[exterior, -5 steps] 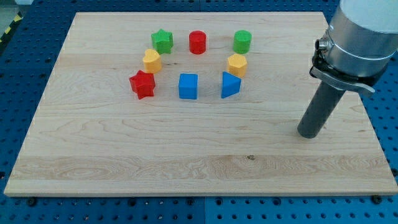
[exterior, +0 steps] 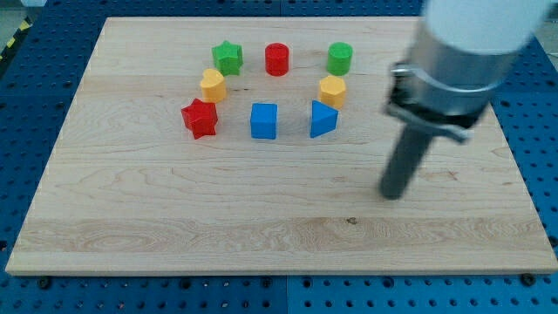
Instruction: Slide green star between blue cube and red circle
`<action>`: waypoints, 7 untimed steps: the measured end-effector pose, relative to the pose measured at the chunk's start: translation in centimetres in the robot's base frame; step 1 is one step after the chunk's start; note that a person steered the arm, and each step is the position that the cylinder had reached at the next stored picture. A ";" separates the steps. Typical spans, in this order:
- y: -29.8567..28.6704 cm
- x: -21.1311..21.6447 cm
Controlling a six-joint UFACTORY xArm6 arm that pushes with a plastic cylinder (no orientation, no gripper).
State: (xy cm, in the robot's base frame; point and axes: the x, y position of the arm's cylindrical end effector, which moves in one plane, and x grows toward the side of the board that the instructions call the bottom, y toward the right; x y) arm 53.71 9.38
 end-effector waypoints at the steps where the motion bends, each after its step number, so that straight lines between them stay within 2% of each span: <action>1: -10.6 0.2; 2: -21.5 -1.6; 3: -30.0 -7.9; 4: -30.8 -16.4; 5: -28.3 -25.1; 6: -25.6 -29.8; 7: -25.1 -29.9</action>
State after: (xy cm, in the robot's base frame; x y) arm 23.81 -15.69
